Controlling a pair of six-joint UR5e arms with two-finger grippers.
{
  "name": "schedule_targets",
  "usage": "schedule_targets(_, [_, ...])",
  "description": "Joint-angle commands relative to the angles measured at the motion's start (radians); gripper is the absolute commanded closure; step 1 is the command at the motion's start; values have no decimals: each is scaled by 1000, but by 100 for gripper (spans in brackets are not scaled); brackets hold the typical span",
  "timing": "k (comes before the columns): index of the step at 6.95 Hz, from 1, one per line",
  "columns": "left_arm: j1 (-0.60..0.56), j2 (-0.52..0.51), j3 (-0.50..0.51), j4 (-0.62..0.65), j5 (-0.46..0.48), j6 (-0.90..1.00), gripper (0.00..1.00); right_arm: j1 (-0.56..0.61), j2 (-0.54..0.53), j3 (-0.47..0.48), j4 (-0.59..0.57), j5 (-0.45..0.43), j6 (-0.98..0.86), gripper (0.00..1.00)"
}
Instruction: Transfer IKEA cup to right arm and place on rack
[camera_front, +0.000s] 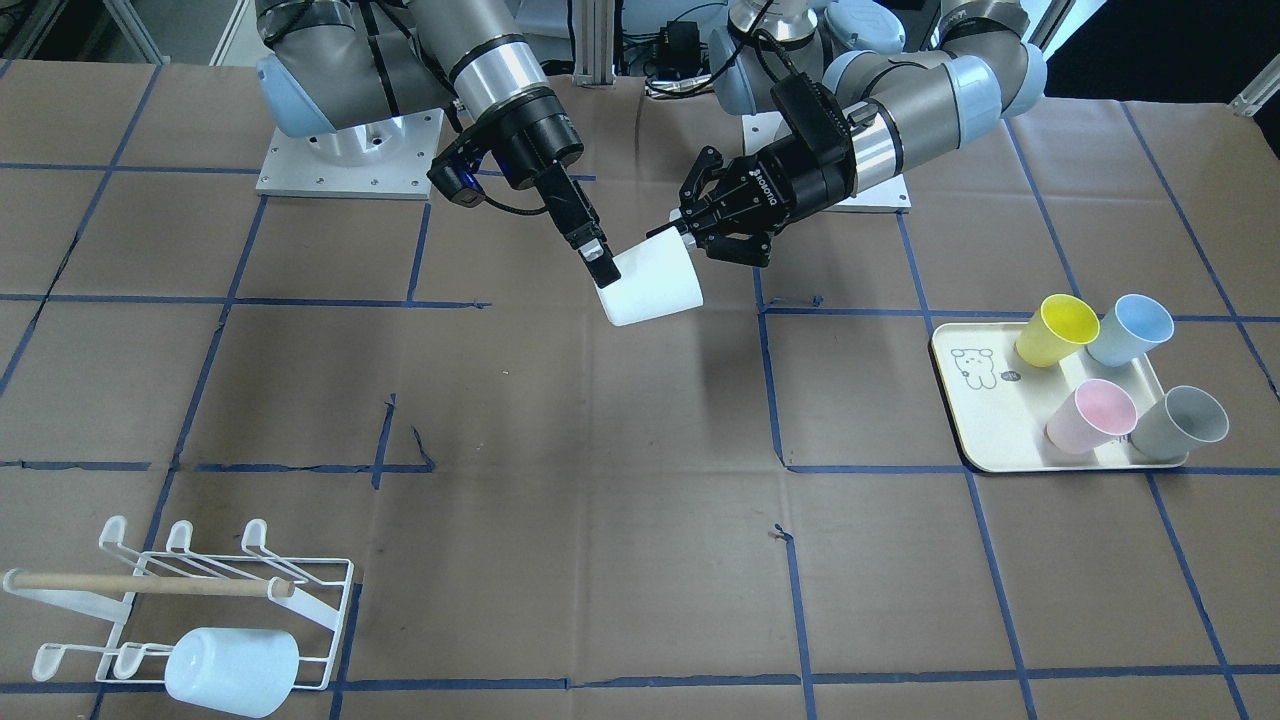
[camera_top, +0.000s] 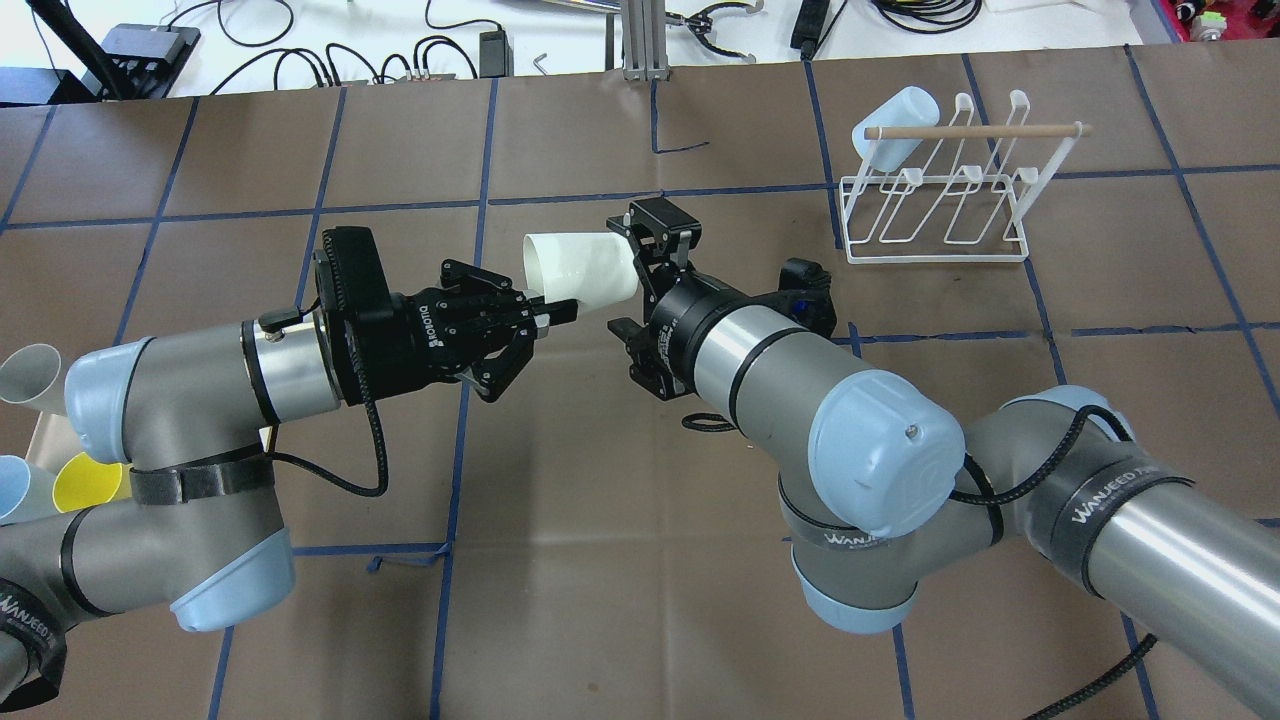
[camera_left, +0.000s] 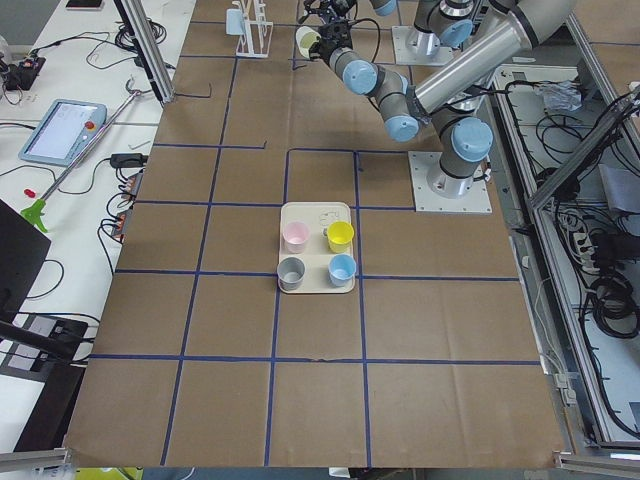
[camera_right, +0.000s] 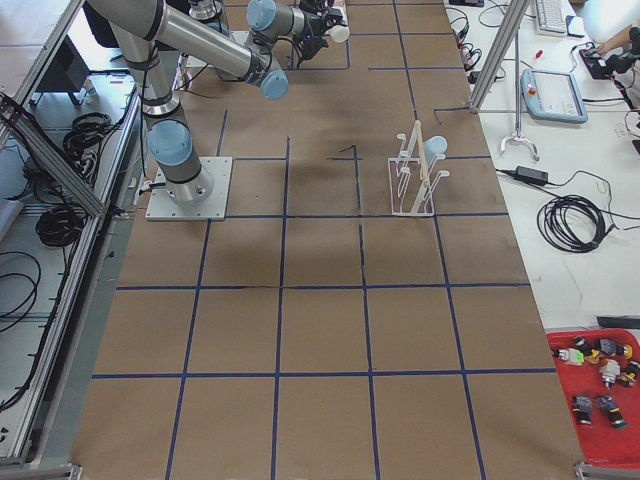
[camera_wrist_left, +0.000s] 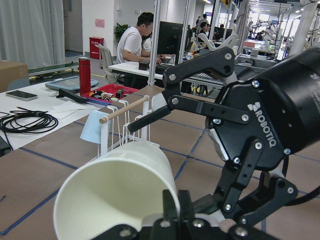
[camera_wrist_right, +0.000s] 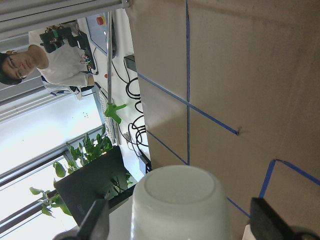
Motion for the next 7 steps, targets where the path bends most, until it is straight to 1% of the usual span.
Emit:
schedule_targets(1, [0,1,0,0,0,0,100,7,24,-22,1,1,2,0])
schedule_targets(3, [0,1,0,0,0,0,100,21,53,-35,-1,1,0,1])
schedule_targets(5, [0,-1,2,-2,0,-2,100,30,60,-40,1,-2,2,1])
schedule_targets(6, [0,1,2,0,0,-2,100,32,60,-40,1,-2,2,3])
schedule_targets(7, [0,1,2,-2,0,-2,100,32,58,-40,1,1,0,15])
